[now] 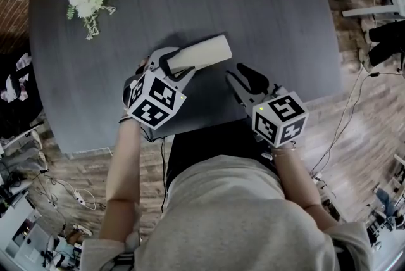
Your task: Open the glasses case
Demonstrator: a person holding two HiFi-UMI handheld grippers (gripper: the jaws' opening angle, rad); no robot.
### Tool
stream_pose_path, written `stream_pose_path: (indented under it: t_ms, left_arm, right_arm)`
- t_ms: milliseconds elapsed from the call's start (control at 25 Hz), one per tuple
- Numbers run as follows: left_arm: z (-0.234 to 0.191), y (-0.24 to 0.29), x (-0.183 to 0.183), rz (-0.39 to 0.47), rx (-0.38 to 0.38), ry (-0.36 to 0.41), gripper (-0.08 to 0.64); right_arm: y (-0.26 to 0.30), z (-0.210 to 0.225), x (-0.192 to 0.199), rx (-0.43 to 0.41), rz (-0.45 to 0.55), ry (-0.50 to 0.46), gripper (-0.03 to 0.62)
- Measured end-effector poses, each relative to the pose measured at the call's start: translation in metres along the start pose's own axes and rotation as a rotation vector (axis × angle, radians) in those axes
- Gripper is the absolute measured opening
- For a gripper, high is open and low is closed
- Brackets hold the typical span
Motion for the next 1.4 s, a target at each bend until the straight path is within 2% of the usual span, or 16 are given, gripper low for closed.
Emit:
stream_pose_path:
  t_ms: [160,320,400,600,720,800,1400]
  left_arm:
    - [-0.002,-0.003,-0.002,0.014,0.014,0.005,0.221]
    - [0.001,-0.006,-0.008,0.014,0.023,0.056,0.137]
    - [0.001,-0.007,-0.009,0.009,0.023,0.073,0.131]
    - [-0.011,-0.011,-0.014,0.027,-0.034,0.068,0.072]
    - [-0.018,-0.009,-0.015,0.019,-0.055,0.068,0.066]
    - [-0.023,-0.008,-0.017,0.016,-0.068,0.067,0.060]
    - [-0.059,0.003,-0.019,0.061,-0.171,-0.152,0.052]
  right_arm:
    - [-0.001,-0.001,-0.003,-0.008,0.010,-0.004,0.131]
    - [-0.002,-0.003,-0.004,-0.022,0.010,-0.008,0.104]
    - [-0.002,-0.003,-0.005,-0.024,0.017,-0.015,0.098]
    - [-0.004,-0.002,-0.012,-0.017,0.038,-0.023,0.067]
    - [-0.003,-0.002,-0.015,-0.013,0.044,-0.027,0.014]
    - [-0.003,-0.003,-0.017,-0.020,0.049,-0.032,0.005]
    - [-0.001,-0.004,-0.023,-0.032,0.054,-0.029,0.005]
Point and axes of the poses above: the fingertips, and each gripper's own axes: y forward along the fingers, z to its right, x out of its underside, the point moved 4 cm from there along -y, backward along the fingers, and after that the axes turned 12 degrees about -z, right-handed, at the moved point
